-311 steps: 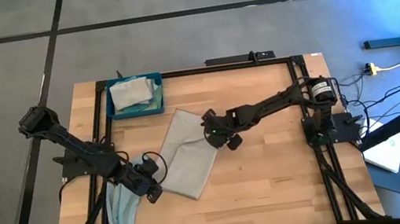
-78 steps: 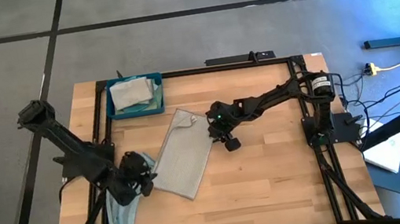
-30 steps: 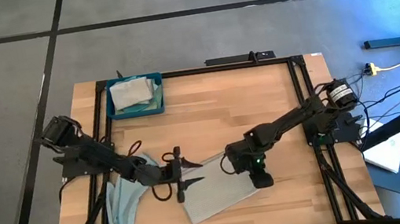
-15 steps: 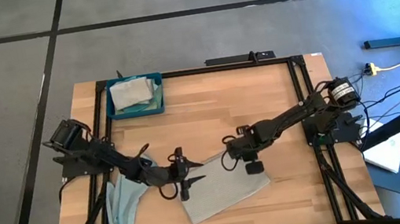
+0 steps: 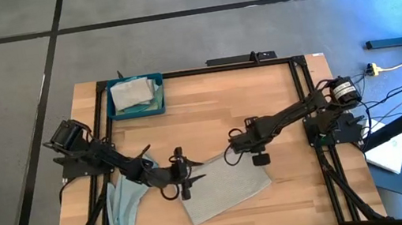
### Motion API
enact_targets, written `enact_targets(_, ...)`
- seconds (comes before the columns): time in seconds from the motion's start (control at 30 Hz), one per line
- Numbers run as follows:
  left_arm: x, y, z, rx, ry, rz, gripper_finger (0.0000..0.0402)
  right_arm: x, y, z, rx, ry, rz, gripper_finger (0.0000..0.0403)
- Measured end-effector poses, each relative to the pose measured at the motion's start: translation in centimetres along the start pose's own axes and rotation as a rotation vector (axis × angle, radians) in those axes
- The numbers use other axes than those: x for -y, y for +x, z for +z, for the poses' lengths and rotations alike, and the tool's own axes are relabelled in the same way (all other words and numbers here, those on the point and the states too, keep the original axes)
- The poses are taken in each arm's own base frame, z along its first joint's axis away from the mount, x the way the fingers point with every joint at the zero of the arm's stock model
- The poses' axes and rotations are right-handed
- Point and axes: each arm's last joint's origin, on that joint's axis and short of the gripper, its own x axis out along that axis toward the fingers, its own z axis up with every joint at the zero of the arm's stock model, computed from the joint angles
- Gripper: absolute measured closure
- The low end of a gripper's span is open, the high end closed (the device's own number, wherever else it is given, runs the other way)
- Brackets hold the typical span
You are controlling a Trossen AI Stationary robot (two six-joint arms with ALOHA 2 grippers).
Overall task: Fold microfiber towels
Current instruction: Fold the gray towel
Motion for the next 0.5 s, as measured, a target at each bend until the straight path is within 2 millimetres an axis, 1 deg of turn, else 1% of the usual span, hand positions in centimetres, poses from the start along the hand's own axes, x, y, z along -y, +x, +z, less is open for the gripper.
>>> enact_targets(0.13, -0.2, 0.0, -0.2, -0.01, 0.01, 0.049, 0.0225, 0.2, -0.5, -1.0, -0.081, -0.028, -0.023, 0.0315)
enact_targets(0.23, -0.2, 0.0, -0.2, -0.012, 0.013, 0.055, 0.0225, 0.6, -1.7, -1.6, -0.068, -0.004, -0.05, 0.0315)
enact_targets(0.4, -0.1, -0.1, -0.3, -0.022, 0.03, 0.054, 0.0225, 1.0, -4.8, -2.1, 0.099, 0.078, -0.069, 0.0315)
enact_targets(0.5, -0.3, 0.0, -0.5, -0.037, 0.035, 0.058, 0.0225, 0.5, -7.0, -2.3, 0.324, 0.105, -0.033, 0.0315)
